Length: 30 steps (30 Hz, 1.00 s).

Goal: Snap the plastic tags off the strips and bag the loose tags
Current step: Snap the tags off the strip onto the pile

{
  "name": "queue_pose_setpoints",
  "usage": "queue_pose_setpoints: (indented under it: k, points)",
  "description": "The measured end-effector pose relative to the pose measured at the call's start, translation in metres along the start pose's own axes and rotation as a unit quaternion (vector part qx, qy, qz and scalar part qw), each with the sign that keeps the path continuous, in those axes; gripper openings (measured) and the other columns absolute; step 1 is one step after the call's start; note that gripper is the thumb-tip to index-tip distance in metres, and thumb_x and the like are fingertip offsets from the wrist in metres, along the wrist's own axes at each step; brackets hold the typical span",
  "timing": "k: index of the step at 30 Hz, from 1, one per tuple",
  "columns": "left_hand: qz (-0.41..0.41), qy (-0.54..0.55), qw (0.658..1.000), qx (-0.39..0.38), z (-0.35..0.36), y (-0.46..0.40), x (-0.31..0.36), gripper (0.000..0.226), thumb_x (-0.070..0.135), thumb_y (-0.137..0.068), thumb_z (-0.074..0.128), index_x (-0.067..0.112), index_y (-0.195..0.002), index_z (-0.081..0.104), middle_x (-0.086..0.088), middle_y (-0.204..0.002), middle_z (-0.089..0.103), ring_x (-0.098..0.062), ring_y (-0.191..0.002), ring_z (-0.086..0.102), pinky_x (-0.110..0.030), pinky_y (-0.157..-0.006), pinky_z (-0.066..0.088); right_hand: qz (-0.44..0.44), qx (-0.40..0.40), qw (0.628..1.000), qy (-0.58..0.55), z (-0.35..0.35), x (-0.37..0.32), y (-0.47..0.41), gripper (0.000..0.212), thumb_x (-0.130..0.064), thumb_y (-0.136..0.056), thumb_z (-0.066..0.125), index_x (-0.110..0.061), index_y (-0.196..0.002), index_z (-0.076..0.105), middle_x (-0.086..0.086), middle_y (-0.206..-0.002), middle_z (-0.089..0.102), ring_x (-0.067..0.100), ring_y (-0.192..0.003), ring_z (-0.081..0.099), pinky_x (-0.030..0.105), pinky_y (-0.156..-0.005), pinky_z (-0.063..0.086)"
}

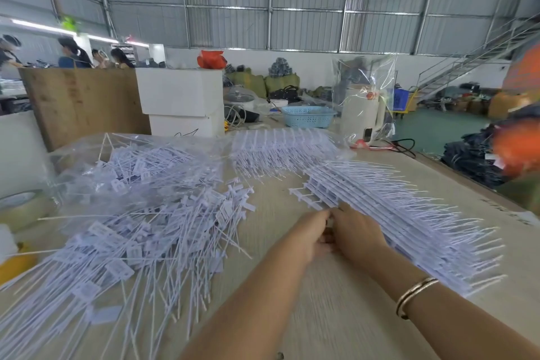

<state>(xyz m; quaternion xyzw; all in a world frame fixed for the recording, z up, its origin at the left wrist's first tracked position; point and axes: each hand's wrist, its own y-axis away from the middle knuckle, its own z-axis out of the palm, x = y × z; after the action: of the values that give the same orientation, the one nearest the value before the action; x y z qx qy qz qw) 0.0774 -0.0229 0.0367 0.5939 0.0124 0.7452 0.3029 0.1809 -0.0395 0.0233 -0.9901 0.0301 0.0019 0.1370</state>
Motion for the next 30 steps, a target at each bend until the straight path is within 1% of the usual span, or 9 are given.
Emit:
queue_pose_setpoints:
  k: [5, 9, 12, 14, 18, 19, 23, 27, 30]
  points:
    - [0.019, -0.042, 0.995, 0.085, 0.013, -0.021, 0.004, 0.010, 0.023, -0.092, 0.055, 0.016, -0.088, 0.061, -0.001, -0.078, 0.062, -0.015, -0.069, 0.058, -0.023, -0.044, 0.048, 0.039, -0.019, 0.986, -0.163, 0.004, 0.013, -0.003, 0.024, -0.021, -0.093, 0.042, -0.016, -0.114, 0.054, 0.005, -0.123, 0.056, 0.027, -0.111, 0.054, 0.035, -0.089, 0.042]
    - [0.016, -0.025, 0.995, 0.094, 0.013, -0.018, 0.005, 0.020, 0.004, -0.088, 0.054, 0.012, -0.104, 0.065, -0.006, -0.083, 0.067, -0.016, -0.064, 0.062, -0.022, -0.037, 0.048, 0.048, -0.032, 0.977, -0.204, 0.002, 0.020, -0.002, 0.033, -0.026, -0.097, 0.036, -0.022, -0.127, 0.050, 0.003, -0.127, 0.058, 0.026, -0.116, 0.053, 0.034, -0.094, 0.038]
    - [0.022, -0.049, 0.995, 0.088, 0.008, -0.011, 0.004, 0.019, 0.005, -0.087, 0.054, 0.007, -0.101, 0.066, -0.006, -0.067, 0.069, -0.013, -0.049, 0.064, -0.023, -0.040, 0.049, 0.031, -0.045, 0.978, -0.202, -0.001, 0.021, -0.001, 0.031, -0.024, -0.097, 0.033, -0.023, -0.121, 0.052, 0.004, -0.118, 0.064, 0.024, -0.108, 0.057, 0.035, -0.095, 0.039]
    - [0.029, -0.066, 0.993, 0.093, -0.004, -0.004, 0.004, 0.017, 0.002, -0.086, 0.049, 0.001, -0.096, 0.063, -0.009, -0.057, 0.066, -0.017, -0.045, 0.064, -0.027, -0.042, 0.053, 0.007, -0.056, 0.989, -0.134, 0.000, 0.018, 0.001, 0.033, -0.024, -0.097, 0.031, -0.023, -0.121, 0.055, 0.000, -0.123, 0.061, 0.019, -0.114, 0.055, 0.037, -0.098, 0.035]
    - [0.071, -0.128, 0.977, 0.158, -0.043, 0.011, 0.006, 0.018, 0.009, -0.086, 0.050, -0.001, -0.095, 0.062, -0.019, -0.089, 0.067, -0.030, -0.080, 0.067, -0.045, -0.079, 0.057, 0.012, -0.058, 0.996, -0.064, 0.001, 0.015, 0.000, 0.035, -0.026, -0.098, 0.027, -0.027, -0.119, 0.056, -0.005, -0.129, 0.059, 0.018, -0.118, 0.052, 0.038, -0.096, 0.031]
    - [0.082, -0.133, 0.974, 0.162, -0.052, 0.017, 0.008, 0.015, 0.013, -0.089, 0.051, 0.002, -0.091, 0.061, -0.017, -0.090, 0.066, -0.029, -0.082, 0.067, -0.043, -0.079, 0.057, 0.006, -0.064, 0.997, -0.047, 0.001, 0.014, 0.000, 0.036, -0.027, -0.099, 0.026, -0.027, -0.118, 0.056, -0.006, -0.127, 0.059, 0.018, -0.117, 0.052, 0.037, -0.094, 0.032]
    - [0.086, -0.158, 0.976, 0.118, -0.074, 0.043, 0.019, 0.021, 0.011, -0.093, 0.045, 0.013, -0.074, 0.053, -0.002, -0.056, 0.062, -0.016, -0.054, 0.065, -0.018, -0.042, 0.043, -0.005, -0.034, 0.999, 0.003, 0.006, 0.004, 0.003, 0.027, -0.024, -0.098, 0.027, -0.022, -0.097, 0.054, 0.000, -0.113, 0.062, 0.022, -0.103, 0.058, 0.036, -0.085, 0.033]
    - [0.133, -0.279, 0.933, 0.184, -0.074, 0.045, 0.013, 0.021, 0.014, -0.092, 0.041, 0.015, -0.071, 0.044, -0.001, -0.067, 0.042, -0.019, -0.069, 0.050, -0.023, -0.053, 0.032, -0.006, -0.008, 0.999, -0.040, 0.005, -0.014, 0.001, 0.025, -0.018, -0.094, 0.038, -0.021, -0.108, 0.059, 0.002, -0.118, 0.061, 0.025, -0.105, 0.057, 0.033, -0.084, 0.041]
    - [0.149, -0.282, 0.927, 0.199, -0.076, 0.040, 0.005, 0.020, 0.030, -0.096, 0.048, 0.013, -0.089, 0.056, -0.003, -0.086, 0.057, -0.018, -0.083, 0.054, -0.027, -0.073, 0.040, -0.026, 0.057, 0.998, -0.014, 0.004, -0.021, -0.008, 0.032, -0.007, -0.090, 0.042, -0.023, -0.114, 0.056, 0.001, -0.123, 0.056, 0.023, -0.112, 0.048, 0.034, -0.089, 0.037]
